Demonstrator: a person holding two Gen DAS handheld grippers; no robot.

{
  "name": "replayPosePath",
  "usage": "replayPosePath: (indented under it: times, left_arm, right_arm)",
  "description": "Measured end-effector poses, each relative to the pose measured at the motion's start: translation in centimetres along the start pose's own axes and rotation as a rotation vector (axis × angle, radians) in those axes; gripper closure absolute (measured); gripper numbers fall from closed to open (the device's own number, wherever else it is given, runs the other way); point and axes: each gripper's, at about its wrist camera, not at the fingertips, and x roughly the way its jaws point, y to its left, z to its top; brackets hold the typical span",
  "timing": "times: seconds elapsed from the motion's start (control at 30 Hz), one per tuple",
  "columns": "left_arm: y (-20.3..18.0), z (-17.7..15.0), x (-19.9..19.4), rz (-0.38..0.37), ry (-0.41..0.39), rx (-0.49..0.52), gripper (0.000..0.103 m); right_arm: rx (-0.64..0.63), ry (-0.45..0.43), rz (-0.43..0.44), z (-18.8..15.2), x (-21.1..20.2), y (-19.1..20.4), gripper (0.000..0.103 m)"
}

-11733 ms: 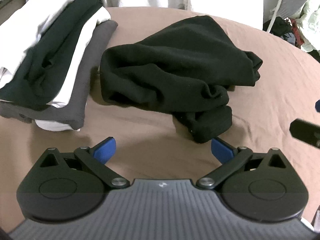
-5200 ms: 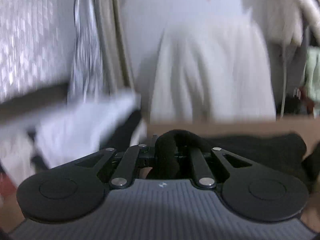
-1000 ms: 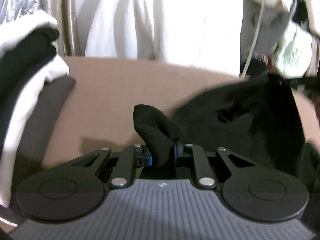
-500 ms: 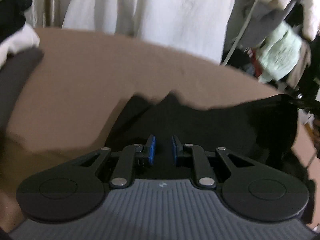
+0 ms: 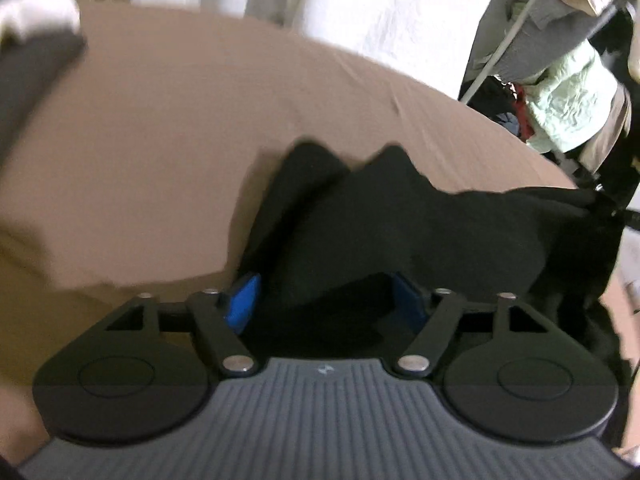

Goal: Fold clothes

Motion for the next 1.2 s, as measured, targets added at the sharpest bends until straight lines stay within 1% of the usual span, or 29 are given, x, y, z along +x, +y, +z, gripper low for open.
replayPosePath:
  times: [0.03, 0.1, 0.23, 0.27, 0.3, 0.33, 0.37, 0.4, 0.43, 0.5, 0.53, 0.57, 0.63, 0.7, 0.73, 0.77, 0.83, 0.9, 0.97, 1.03, 1.07, 1.13, 1.2]
  left_arm:
    - [0.1, -0.2, 0.2, -0.017, 0.011, -0.018, 0.099]
    - [-0.4, -0.1, -0.8, -0.005, -0.02, -0.009, 0.099]
    - [-1.4, 0.5, -5.3, -0.002, -0.114, 0.043, 0.099]
    - [-1.4, 0.3, -6.4, -0.011, -0.124, 0.041, 0.099]
    - [-1.5, 0.0, -7.0, -0.01, -0.118, 0.048, 0.099]
    - [-1.7, -0.5, -7.3, -0.002, -0.103, 0.061, 0.099]
    - [-1.7, -1.3, -7.2, 0.007, -0.059, 0.08, 0.099]
    - [-1.7, -2.1, -6.5, 0.021, 0.011, 0.095, 0.099]
    - [-1.7, -2.8, -5.8, 0.037, 0.069, 0.1, 0.099]
    - [-1.6, -4.0, -4.4, 0.067, 0.162, 0.104, 0.099]
    - [-1.8, -4.0, -4.5, 0.074, 0.172, 0.11, 0.099]
    - [-2.1, -3.7, -5.0, 0.077, 0.162, 0.118, 0.099]
    - [-2.3, -2.9, -6.3, 0.062, 0.125, 0.131, 0.098]
    - [-2.0, -2.4, -8.0, 0.044, 0.076, 0.147, 0.097]
    - [-1.6, -2.1, -8.7, 0.037, 0.053, 0.149, 0.092]
    - [-1.1, -2.0, -9.2, 0.03, 0.031, 0.148, 0.09]
    - [0.1, -1.7, -9.7, 0.037, -0.014, 0.118, 0.079]
    - [1.5, -1.4, -9.2, 0.057, -0.042, 0.072, 0.076]
    - [2.8, -1.1, -8.5, 0.057, -0.052, 0.03, 0.075]
    - [3.5, -0.9, -7.2, 0.036, -0.04, -0.007, 0.074]
    - [3.5, -1.0, -6.5, 0.037, -0.029, -0.014, 0.074]
    - [3.1, -1.5, -5.2, 0.055, -0.008, -0.009, 0.074]
    - [2.6, -1.7, -4.9, 0.068, -0.008, 0.016, 0.074]
  right_arm:
    - [0.004, 0.0, 0.011, -0.3, -0.2, -0.1, 0.096]
    - [0.004, 0.009, 0.04, -1.2, -1.2, -0.2, 0.096]
    - [0.008, 0.016, 0.099, -3.8, -4.5, -0.9, 0.096]
    - [0.016, 0.025, 0.14, -4.5, -5.5, -1.3, 0.096]
    - [-0.008, 0.058, 0.213, -5.3, -6.2, -1.5, 0.095]
    - [-0.032, 0.092, 0.285, -6.0, -7.0, -1.7, 0.095]
    - [-0.063, 0.13, 0.356, -6.8, -7.7, -1.8, 0.095]
    - [-0.121, 0.191, 0.417, -7.7, -8.2, -1.6, 0.095]
    - [-0.17, 0.263, 0.453, -8.6, -8.4, -1.4, 0.095]
    - [-0.229, 0.39, 0.469, -10.1, -8.1, -1.1, 0.095]
    - [-0.257, 0.426, 0.469, -10.6, -7.9, -1.0, 0.095]
    - [-0.281, 0.456, 0.467, -10.9, -7.7, -0.8, 0.094]
    - [-0.294, 0.459, 0.47, -10.4, -7.7, -0.5, 0.091]
    - [-0.289, 0.436, 0.488, -8.9, -8.1, -0.3, 0.086]
    - [-0.287, 0.423, 0.499, -8.2, -8.4, -0.1, 0.082]
    - [-0.29, 0.4, 0.52, -7.3, -8.9, 0.1, 0.08]
    - [-0.3, 0.339, 0.569, -5.3, -10.0, 0.7, 0.061]
    - [-0.319, 0.297, 0.626, -3.4, -10.3, 1.9, 0.051]
    - [-0.307, 0.31, 0.632, -2.9, -8.1, 3.6, 0.051]
    - [-0.296, 0.322, 0.639, -2.4, -6.0, 5.4, 0.05]
    - [-0.29, 0.328, 0.643, -2.1, -4.9, 6.3, 0.05]
    - [-0.278, 0.341, 0.65, -1.6, -2.7, 8.1, 0.05]
    - [-0.266, 0.353, 0.656, -1.1, -0.5, 9.9, 0.05]
